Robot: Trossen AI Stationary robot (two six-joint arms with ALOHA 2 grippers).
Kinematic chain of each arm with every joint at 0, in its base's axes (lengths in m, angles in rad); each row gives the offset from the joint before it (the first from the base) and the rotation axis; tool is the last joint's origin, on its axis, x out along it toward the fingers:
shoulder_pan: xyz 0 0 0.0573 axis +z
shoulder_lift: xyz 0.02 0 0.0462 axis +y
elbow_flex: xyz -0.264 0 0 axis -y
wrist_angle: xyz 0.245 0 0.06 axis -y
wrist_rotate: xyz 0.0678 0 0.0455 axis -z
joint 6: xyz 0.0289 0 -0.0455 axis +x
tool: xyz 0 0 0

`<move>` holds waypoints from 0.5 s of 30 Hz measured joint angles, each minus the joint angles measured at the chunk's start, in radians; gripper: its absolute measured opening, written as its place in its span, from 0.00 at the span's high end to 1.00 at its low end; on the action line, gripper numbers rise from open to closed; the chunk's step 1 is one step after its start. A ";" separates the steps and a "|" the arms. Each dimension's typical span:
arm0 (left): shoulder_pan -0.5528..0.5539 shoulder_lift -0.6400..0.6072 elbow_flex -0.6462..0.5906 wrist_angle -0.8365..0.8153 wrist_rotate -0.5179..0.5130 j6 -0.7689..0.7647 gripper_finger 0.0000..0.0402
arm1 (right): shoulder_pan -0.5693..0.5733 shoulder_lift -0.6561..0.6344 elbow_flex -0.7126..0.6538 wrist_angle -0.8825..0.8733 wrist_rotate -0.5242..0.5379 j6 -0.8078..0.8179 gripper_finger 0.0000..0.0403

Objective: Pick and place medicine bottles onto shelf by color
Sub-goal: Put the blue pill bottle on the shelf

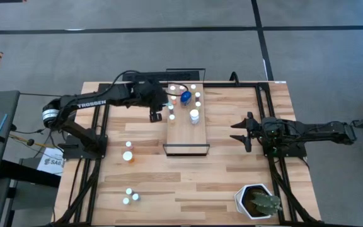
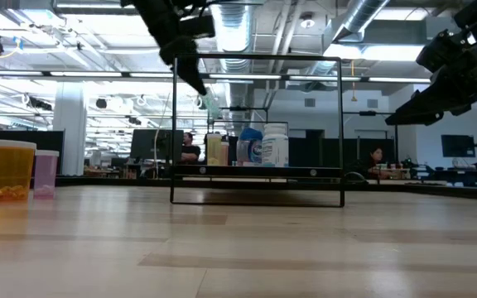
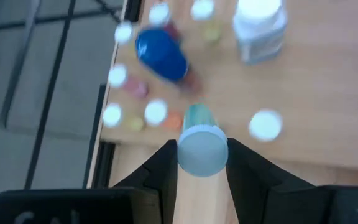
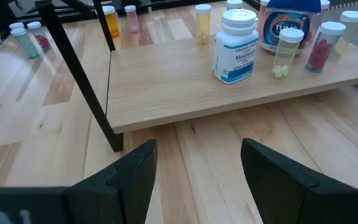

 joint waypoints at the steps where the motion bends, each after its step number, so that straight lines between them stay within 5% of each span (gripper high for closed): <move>1: -0.014 0.007 0.012 0.000 0.000 0.000 0.76 | 0.000 0.000 0.000 0.000 0.000 0.000 0.37; 15: -0.119 0.260 0.307 -0.234 0.040 -0.029 0.76 | 0.000 0.000 0.000 -0.010 0.000 0.000 0.37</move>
